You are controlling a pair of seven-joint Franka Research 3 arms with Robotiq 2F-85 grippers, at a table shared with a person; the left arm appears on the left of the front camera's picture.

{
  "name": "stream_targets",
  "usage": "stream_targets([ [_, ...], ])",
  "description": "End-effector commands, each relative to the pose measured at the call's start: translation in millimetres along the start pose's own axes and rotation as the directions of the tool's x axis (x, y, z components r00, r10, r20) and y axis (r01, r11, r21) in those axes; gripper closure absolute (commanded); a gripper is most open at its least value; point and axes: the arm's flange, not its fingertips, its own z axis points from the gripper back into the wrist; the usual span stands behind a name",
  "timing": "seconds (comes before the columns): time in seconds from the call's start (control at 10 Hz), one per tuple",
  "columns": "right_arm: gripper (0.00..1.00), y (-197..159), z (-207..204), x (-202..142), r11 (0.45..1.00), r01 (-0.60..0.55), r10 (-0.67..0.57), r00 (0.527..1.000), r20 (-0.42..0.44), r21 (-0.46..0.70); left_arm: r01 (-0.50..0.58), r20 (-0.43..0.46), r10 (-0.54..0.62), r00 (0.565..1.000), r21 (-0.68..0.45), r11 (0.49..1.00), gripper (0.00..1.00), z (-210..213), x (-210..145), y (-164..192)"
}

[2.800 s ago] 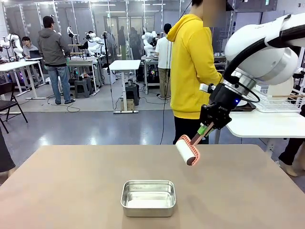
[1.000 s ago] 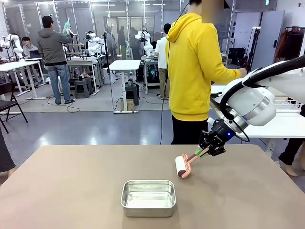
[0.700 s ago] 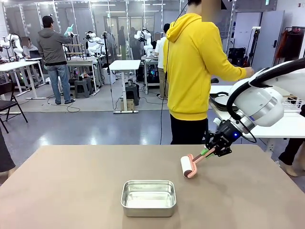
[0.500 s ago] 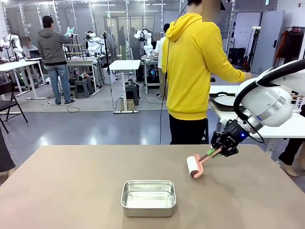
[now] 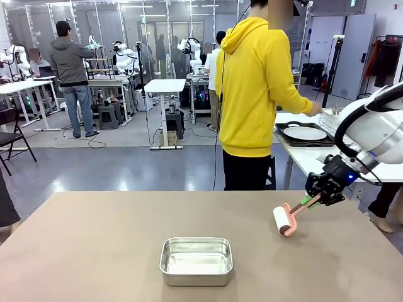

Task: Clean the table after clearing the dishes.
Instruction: When the right (or left) Handle tray is removed, use the right hand (or left hand) to clean the right (or left) side of the table with the Lint Roller.

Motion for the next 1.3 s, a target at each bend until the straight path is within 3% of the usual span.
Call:
stream_targets([
  [0.0,0.78,-23.6,9.6,-6.6,0.999,0.002,-0.001,1.0,0.018,-0.046,-0.017,0.005,0.017,1.0,-0.007,1.0,0.0,2.9,0.2,-4.6],
  [0.8,0.78,-72.4,77.4,-9.1,0.979,0.085,-0.079,0.996,0.04,-0.186,-0.017,0.005,0.017,1.0,-0.007,1.0,0.0,2.9,0.2,-4.6],
  [1.2,0.78,-65.6,97.3,-18.2,0.976,0.098,-0.085,0.994,0.074,-0.194,-0.017,0.005,0.017,1.0,-0.007,1.0,0.0,2.9,0.2,-4.6],
])
